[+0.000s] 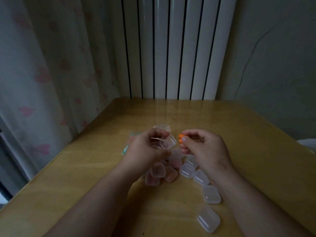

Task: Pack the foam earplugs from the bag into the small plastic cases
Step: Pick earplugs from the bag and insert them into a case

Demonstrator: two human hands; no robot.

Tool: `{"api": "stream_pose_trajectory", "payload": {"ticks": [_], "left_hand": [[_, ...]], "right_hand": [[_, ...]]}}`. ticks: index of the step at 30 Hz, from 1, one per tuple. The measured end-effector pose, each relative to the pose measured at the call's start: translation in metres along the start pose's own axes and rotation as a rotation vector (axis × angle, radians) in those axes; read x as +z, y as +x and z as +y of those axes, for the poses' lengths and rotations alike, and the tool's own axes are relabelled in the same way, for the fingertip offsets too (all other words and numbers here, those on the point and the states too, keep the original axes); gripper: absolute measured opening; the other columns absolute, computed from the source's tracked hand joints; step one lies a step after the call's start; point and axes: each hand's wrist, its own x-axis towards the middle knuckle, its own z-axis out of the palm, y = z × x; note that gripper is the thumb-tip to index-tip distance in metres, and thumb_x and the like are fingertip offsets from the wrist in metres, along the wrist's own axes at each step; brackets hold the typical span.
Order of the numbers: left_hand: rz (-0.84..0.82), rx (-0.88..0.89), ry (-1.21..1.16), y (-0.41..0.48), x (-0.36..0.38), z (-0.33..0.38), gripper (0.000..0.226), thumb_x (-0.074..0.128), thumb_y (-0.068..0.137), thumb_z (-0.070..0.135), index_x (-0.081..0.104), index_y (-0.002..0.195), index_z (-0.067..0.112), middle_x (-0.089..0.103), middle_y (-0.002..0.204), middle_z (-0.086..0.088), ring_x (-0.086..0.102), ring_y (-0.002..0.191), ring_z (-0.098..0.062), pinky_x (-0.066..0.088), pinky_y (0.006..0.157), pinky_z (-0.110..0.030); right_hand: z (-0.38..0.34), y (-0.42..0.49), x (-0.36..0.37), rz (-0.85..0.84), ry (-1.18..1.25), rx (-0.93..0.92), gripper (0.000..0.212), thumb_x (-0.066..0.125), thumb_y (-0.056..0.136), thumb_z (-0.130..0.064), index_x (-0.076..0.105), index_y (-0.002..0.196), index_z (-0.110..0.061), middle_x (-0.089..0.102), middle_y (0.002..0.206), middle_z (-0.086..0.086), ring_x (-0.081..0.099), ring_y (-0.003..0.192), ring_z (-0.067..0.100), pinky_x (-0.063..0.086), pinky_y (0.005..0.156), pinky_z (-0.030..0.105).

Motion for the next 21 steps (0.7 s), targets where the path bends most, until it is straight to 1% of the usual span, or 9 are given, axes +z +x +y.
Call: {"api": "stream_pose_trajectory", "payload": {"ticks": [3,6,9,12,14,15,17,19,21], "left_hand": [[0.010,0.033,0.013,0.001,0.003,-0.002,0.049,0.080,0.067,-0.006,0.060,0.095,0.029,0.069,0.094,0.009,0.067,0.078,-0.005,0.061,0.078,-0.037],[0.016,0.049,0.037,0.002,0.003,-0.004,0.045,0.082,0.067,-0.004,0.062,0.089,0.030,0.069,0.088,0.010,0.065,0.074,0.002,0.059,0.074,-0.028],[0.006,0.069,0.071,0.003,0.003,-0.006,0.046,0.083,0.066,-0.001,0.063,0.087,0.035,0.070,0.088,0.012,0.066,0.078,0.004,0.055,0.072,-0.020],[0.000,0.074,0.045,0.002,0.003,-0.005,0.052,0.080,0.067,-0.005,0.061,0.093,0.037,0.070,0.092,0.013,0.066,0.076,0.005,0.057,0.071,-0.023],[0.000,0.073,0.020,0.002,0.003,-0.004,0.055,0.079,0.068,-0.005,0.060,0.097,0.038,0.069,0.094,0.012,0.065,0.071,0.003,0.060,0.069,-0.029],[-0.003,0.076,0.012,0.001,0.003,-0.004,0.055,0.079,0.069,-0.004,0.060,0.098,0.038,0.070,0.093,0.012,0.064,0.069,0.002,0.059,0.068,-0.029],[-0.020,0.078,-0.007,0.001,0.003,-0.004,0.054,0.079,0.069,-0.004,0.059,0.100,0.037,0.071,0.092,0.012,0.064,0.069,0.003,0.058,0.067,-0.027],[-0.025,0.066,-0.035,0.001,0.003,-0.005,0.053,0.078,0.071,-0.005,0.060,0.102,0.034,0.073,0.092,0.011,0.067,0.072,0.002,0.059,0.070,-0.029],[-0.027,0.043,-0.072,0.000,0.001,-0.004,0.053,0.077,0.071,-0.006,0.061,0.104,0.032,0.073,0.092,0.007,0.070,0.077,-0.005,0.061,0.072,-0.033]], "right_hand": [[-0.002,-0.002,0.001,-0.014,0.045,-0.018,0.028,0.064,0.088,0.001,0.070,0.083,-0.025,0.075,0.080,-0.002,0.073,0.073,0.012,0.060,0.068,0.023],[0.000,-0.003,0.002,-0.062,0.034,-0.066,0.029,0.066,0.087,0.000,0.070,0.083,-0.028,0.075,0.078,-0.005,0.073,0.074,0.009,0.056,0.064,0.019],[0.004,-0.004,0.003,-0.079,-0.140,-0.141,0.031,0.072,0.084,-0.006,0.068,0.079,-0.037,0.073,0.075,-0.015,0.067,0.071,-0.001,0.050,0.063,0.012],[0.006,-0.002,0.004,-0.079,-0.237,-0.182,0.029,0.074,0.083,-0.012,0.067,0.078,-0.039,0.070,0.074,-0.016,0.064,0.071,-0.003,0.049,0.063,0.012],[0.006,-0.002,0.003,-0.100,-0.293,-0.201,0.024,0.074,0.083,-0.016,0.067,0.079,-0.039,0.065,0.066,-0.025,0.059,0.061,-0.001,0.043,0.056,0.011],[0.006,-0.003,0.003,-0.114,-0.333,-0.214,0.021,0.074,0.083,-0.017,0.068,0.080,-0.038,0.059,0.059,-0.030,0.054,0.054,-0.001,0.038,0.052,0.010],[0.008,-0.003,0.003,-0.116,-0.406,-0.244,0.017,0.074,0.082,-0.020,0.070,0.080,-0.036,0.052,0.051,-0.031,0.047,0.049,0.001,0.032,0.048,0.013],[0.012,-0.002,0.004,-0.078,-0.453,-0.296,0.012,0.076,0.080,-0.023,0.073,0.082,-0.034,0.055,0.060,-0.029,0.049,0.059,-0.001,0.031,0.054,0.013],[0.016,0.001,0.006,-0.043,-0.492,-0.348,0.010,0.075,0.080,-0.025,0.075,0.087,-0.032,0.057,0.081,-0.025,0.053,0.080,-0.002,0.036,0.065,0.012]]}}
